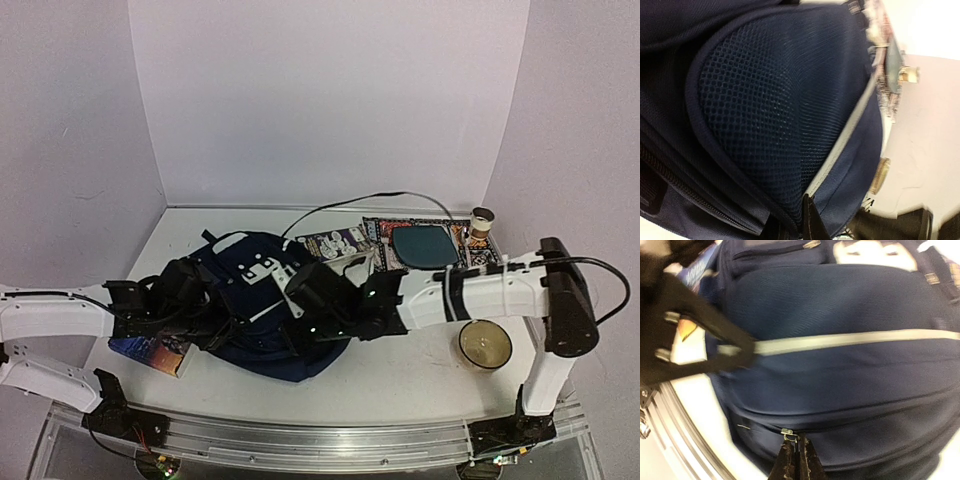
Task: Pack the student bag
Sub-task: Zip the upper front pocket of the student bag.
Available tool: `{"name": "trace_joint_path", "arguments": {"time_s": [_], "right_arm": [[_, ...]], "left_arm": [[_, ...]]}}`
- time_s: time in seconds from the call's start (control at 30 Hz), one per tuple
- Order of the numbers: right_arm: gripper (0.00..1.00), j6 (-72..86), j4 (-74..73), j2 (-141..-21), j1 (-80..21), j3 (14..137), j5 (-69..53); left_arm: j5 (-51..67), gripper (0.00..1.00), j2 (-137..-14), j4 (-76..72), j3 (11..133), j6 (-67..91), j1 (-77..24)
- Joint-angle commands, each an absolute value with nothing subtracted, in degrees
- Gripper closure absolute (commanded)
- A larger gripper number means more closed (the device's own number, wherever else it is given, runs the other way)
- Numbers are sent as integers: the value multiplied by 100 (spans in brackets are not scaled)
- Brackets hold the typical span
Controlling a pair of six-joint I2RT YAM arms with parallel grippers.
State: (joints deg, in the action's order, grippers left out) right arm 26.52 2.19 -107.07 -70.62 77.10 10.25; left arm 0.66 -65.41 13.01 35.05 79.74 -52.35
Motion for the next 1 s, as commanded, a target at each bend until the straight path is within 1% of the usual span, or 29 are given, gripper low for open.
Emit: {"name": "trace_joint_path", "arguments": {"time_s": [0.0, 0.13, 0.27, 0.37, 0.43, 0.47, 0.57, 0.73, 0.83, 0.97], "right_arm": [[100, 2364, -218, -9612, -6315, 6951, 1623], [100, 2047, -228, -9386, -5778, 6659, 1718], [100, 1950, -237, -9446, -5499, 6731, 1685], [100, 1899, -201, -9619, -5501, 6936, 1132], [100, 1815, -78, -9697, -5564, 7040, 629], [100, 1762, -48, -9738, -5645, 7084, 376], [100, 1662, -21, -9858, -5826, 7267, -130], [100, 1599, 123, -10025, -6061, 7477, -563], [100, 1600, 122, -10091, -6106, 7576, -698], [100, 1600, 123, -10116, -6128, 7697, -767]], "left_arm": [[-957, 100, -5826, 2984, 4090, 7370, -5171], [-1229, 100, -5461, 4018, 4280, 7156, -5120], [-1686, 100, -5280, 5183, 4540, 7000, -5098], [-2159, 100, -5217, 5840, 4696, 6894, -5079], [-2339, 99, -5230, 5912, 4717, 6736, -5066], [-2382, 96, -5268, 5865, 4748, 6607, -5066], [-2392, 75, -5454, 5529, 5038, 5790, -5063], [-2247, 46, -5737, 4977, 5719, 4384, -5071], [-1599, 37, -5859, 4317, 5858, 3531, -5073], [-557, 32, -6206, 3371, 5783, 2885, -5081]]}}
